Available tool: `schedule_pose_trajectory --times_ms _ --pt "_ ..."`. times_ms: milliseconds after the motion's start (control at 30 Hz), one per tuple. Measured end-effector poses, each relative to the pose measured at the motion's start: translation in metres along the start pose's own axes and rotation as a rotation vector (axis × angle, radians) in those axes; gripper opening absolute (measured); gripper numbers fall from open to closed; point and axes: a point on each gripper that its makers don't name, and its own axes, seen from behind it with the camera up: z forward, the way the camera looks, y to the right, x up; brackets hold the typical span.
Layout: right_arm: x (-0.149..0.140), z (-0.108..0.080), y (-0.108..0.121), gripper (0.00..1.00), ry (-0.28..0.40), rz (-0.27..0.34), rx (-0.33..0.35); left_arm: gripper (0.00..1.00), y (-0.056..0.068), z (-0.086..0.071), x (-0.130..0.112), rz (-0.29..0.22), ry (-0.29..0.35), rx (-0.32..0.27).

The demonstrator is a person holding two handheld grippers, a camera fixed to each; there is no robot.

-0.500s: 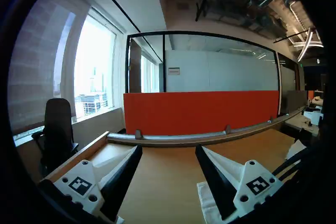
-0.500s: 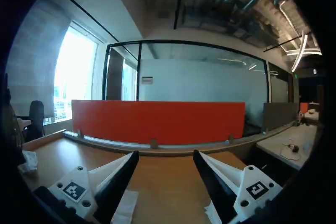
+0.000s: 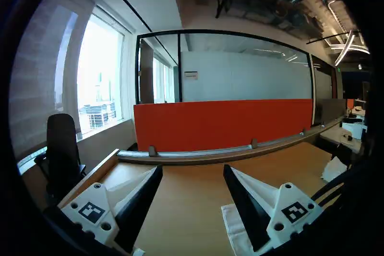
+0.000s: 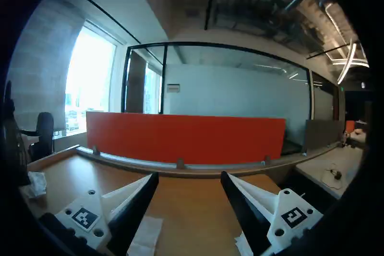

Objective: Fold towel

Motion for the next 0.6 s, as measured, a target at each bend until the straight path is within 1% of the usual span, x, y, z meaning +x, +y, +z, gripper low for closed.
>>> schedule_pose_trajectory --times_ms 167,400,600 --pt "-0.002 0.001 -0.016 1.00 -0.035 -0.025 0.073 0.94 0.005 0.000 -0.002 0.017 -0.031 -0.035" --pt "-0.008 0.001 -0.044 1.00 -0.094 -0.078 0.189 0.94 0.016 0.000 -0.006 0.046 -0.068 -0.095" --pt "-0.017 -0.003 -0.060 1.00 -0.132 -0.125 0.262 0.94 0.025 0.001 -0.014 0.078 -0.095 -0.133"
